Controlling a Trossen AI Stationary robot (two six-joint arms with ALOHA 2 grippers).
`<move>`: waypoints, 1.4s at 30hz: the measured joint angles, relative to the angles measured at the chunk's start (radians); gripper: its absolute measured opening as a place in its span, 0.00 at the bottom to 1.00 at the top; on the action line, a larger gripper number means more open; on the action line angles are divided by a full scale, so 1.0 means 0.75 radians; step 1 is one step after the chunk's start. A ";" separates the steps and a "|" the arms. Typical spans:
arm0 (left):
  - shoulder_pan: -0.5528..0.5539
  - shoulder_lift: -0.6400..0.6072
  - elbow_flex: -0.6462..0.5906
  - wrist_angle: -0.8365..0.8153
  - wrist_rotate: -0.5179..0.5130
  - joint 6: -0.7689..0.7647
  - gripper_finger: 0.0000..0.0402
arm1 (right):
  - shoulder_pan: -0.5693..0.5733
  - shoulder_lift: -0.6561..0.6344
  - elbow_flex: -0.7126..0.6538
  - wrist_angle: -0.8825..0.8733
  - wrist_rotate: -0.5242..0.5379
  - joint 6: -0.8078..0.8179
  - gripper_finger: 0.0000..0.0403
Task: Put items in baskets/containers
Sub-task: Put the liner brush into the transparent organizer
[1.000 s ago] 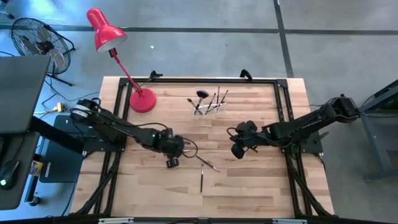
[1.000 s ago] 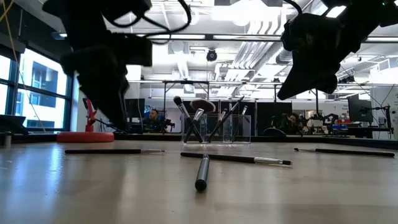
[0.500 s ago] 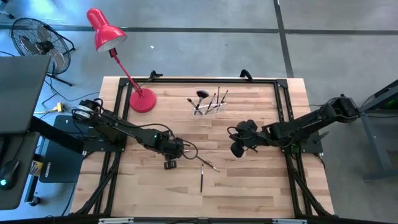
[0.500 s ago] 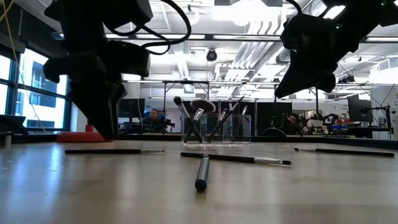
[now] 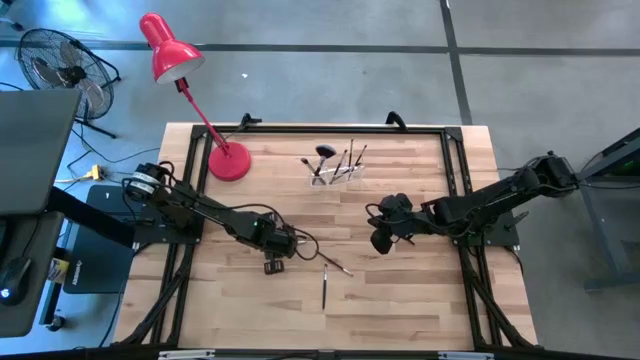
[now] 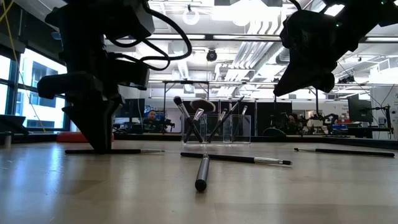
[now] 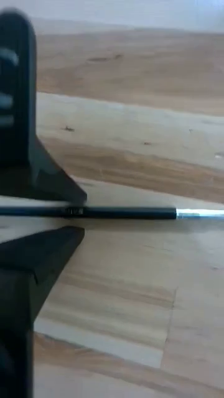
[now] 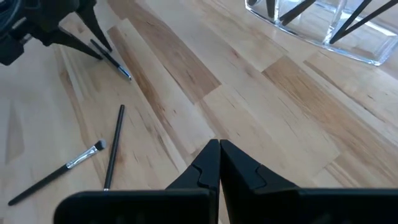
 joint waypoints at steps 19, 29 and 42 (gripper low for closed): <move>0.003 0.022 0.097 0.171 -0.103 0.041 0.00 | -0.001 0.133 0.000 0.180 -0.112 -0.101 0.05; 0.075 0.020 0.097 0.310 -0.071 0.046 0.00 | 0.027 0.489 -0.001 0.526 -0.199 -0.339 0.21; 0.080 0.017 0.098 0.233 -0.041 0.024 0.00 | -0.041 0.789 0.138 0.854 -0.284 -0.761 0.39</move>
